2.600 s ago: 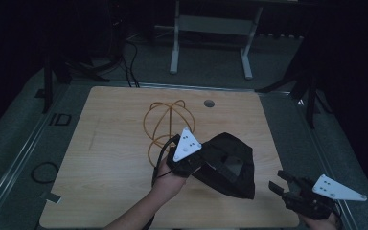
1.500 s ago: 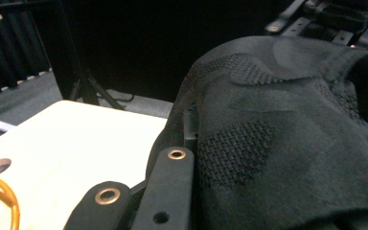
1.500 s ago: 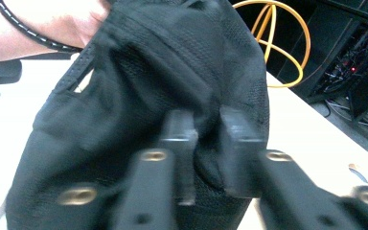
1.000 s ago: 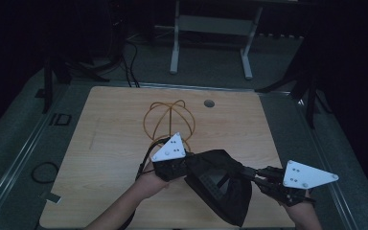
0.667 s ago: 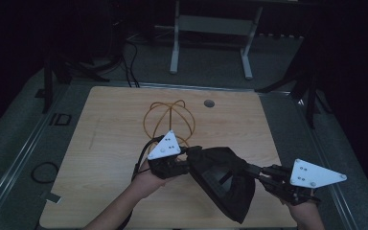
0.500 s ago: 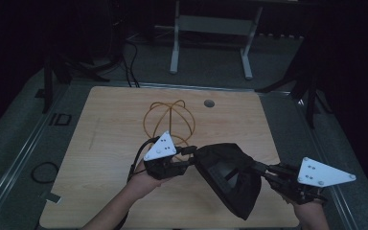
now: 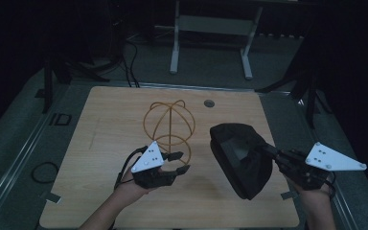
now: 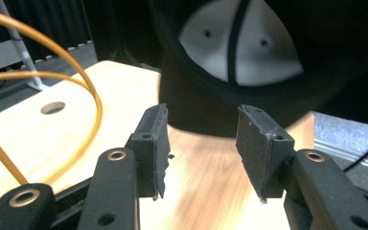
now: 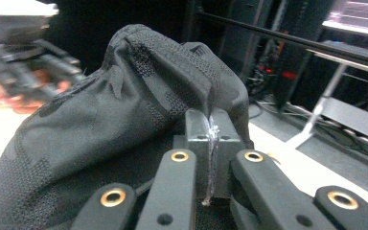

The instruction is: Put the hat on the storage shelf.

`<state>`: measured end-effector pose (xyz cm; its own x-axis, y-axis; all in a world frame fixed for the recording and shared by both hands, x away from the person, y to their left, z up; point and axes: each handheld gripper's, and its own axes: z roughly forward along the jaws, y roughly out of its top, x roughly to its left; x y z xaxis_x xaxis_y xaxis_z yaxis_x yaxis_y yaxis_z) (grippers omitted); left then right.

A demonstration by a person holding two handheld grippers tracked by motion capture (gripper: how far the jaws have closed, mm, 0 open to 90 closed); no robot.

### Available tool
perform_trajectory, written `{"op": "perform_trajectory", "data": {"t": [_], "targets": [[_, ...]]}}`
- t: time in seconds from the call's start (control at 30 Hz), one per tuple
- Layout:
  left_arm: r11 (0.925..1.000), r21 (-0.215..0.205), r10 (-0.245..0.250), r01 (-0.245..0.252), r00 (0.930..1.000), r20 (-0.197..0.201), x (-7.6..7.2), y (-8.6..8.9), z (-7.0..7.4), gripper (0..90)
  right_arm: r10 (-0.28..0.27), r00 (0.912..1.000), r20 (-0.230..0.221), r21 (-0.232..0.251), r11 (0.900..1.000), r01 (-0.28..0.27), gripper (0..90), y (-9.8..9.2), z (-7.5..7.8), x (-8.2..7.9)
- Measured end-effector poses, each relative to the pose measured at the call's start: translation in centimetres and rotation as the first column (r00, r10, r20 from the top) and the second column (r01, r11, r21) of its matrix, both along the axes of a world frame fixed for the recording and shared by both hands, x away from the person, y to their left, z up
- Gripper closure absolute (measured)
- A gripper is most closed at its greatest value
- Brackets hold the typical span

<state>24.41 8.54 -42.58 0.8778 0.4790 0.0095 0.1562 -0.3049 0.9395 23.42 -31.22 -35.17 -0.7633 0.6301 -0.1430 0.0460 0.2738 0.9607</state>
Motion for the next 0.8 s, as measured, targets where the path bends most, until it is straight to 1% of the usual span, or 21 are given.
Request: {"op": "perform_trajectory", "data": {"t": [0.03, 0.07, 0.13, 0.2, 0.27, 0.33, 0.47, 0.53, 0.57, 0.6, 0.63, 0.67, 0.7, 0.73, 0.77, 0.8], "targets": [[0.9999, 0.013, 0.003, -0.004, 1.0000, 0.007, -0.2, 0.2, -0.3, 53.6, -0.018, 0.9998, 0.003, 0.000, 1.000, 0.018, 89.4, 0.0, 0.1, 0.3], [0.9999, 0.016, 0.005, -0.005, 1.0000, 0.007, -0.3, 0.3, -0.5, 53.6, -0.022, 0.9998, 0.003, -0.002, 1.000, 0.022, 89.3, 0.1, 0.2, 0.5], [0.9996, 0.025, 0.013, -0.013, 0.9999, -0.001, -0.5, 0.8, -1.2, 52.9, -0.040, 0.9991, 0.009, -0.010, 0.999, 0.041, 89.3, 0.3, 0.3, 0.8], [0.9991, 0.031, 0.028, -0.028, 0.9996, -0.003, -0.5, 1.2, -1.7, 51.2, -0.041, 0.9991, 0.008, -0.007, 0.999, 0.041, 89.3, 0.4, 0.5, 1.3], [0.9986, 0.032, 0.043, -0.042, 0.9989, -0.018, -0.4, 1.9, -2.5, 51.2, -0.043, 0.9991, 0.002, 0.001, 0.999, 0.043, 89.3, 0.5, 0.5, 1.8], [0.9978, 0.031, 0.060, -0.059, 0.9981, -0.013, -0.4, 2.4, -3.2, 51.2, -0.047, 0.9989, -0.001, 0.018, 0.999, 0.047, 89.3, 0.7, 0.7, 2.3], [0.9958, 0.031, 0.087, -0.086, 0.9959, -0.025, -0.5, 3.5, -4.9, 48.7, -0.052, 0.9986, 0.008, 0.015, 0.999, 0.052, 89.3, 1.2, 1.2, 2.9], [0.9955, 0.024, 0.092, -0.091, 0.9952, -0.033, -0.6, 3.9, -5.6, 48.7, -0.056, 0.9984, 0.011, 0.018, 0.998, 0.056, 89.3, 1.5, 1.5, 3.2], [0.9955, 0.027, 0.092, -0.091, 0.9950, -0.038, -0.6, 4.2, -6.1, 48.6, -0.053, 0.9985, 0.014, 0.020, 0.998, 0.053, 89.3, 1.6, 1.6, 3.4], [0.9958, 0.014, 0.091, -0.091, 0.9949, -0.043, -0.7, 4.5, -6.5, 47.9, -0.057, 0.9983, 0.015, 0.020, 0.998, 0.057, 89.3, 1.7, 1.8, 3.5], [0.9953, 0.018, 0.095, -0.095, 0.9942, -0.049, -0.7, 4.9, -6.9, 47.4, -0.060, 0.9981, 0.016, 0.018, 0.998, 0.060, 89.3, 1.8, 1.9, 3.6], [0.9960, 0.002, 0.089, -0.089, 0.9939, -0.065, -0.7, 5.3, -7.4, 46.7, -0.060, 0.9981, 0.017, 0.019, 0.998, 0.060, 89.3, 1.9, 2.0, 3.8], [0.9952, -0.012, 0.096, -0.097, 0.9926, -0.074, -0.6, 5.7, -7.8, 44.3, -0.064, 0.9978, 0.020, 0.021, 0.998, 0.063, 89.3, 2.0, 2.2, 3.9], [0.9933, -0.020, 0.112, -0.114, 0.9906, -0.078, -0.6, 6.2, -8.3, 44.0, -0.063, 0.9978, 0.019, 0.022, 0.998, 0.063, 89.3, 2.1, 2.3, 4.1], [0.9934, -0.024, 0.110, -0.112, 0.9909, -0.078, -0.6, 6.6, -8.6, 42.2, -0.065, 0.9977, 0.020, 0.025, 0.998, 0.064, 89.3, 2.2, 2.4, 4.4], [0.9916, -0.025, 0.125, -0.127, 0.9897, -0.070, -0.7, 7.0, -8.9, 37.0, -0.068, 0.9975, 0.020, 0.025, 0.997, 0.068, 89.3, 2.3, 2.4, 4.5]]}}
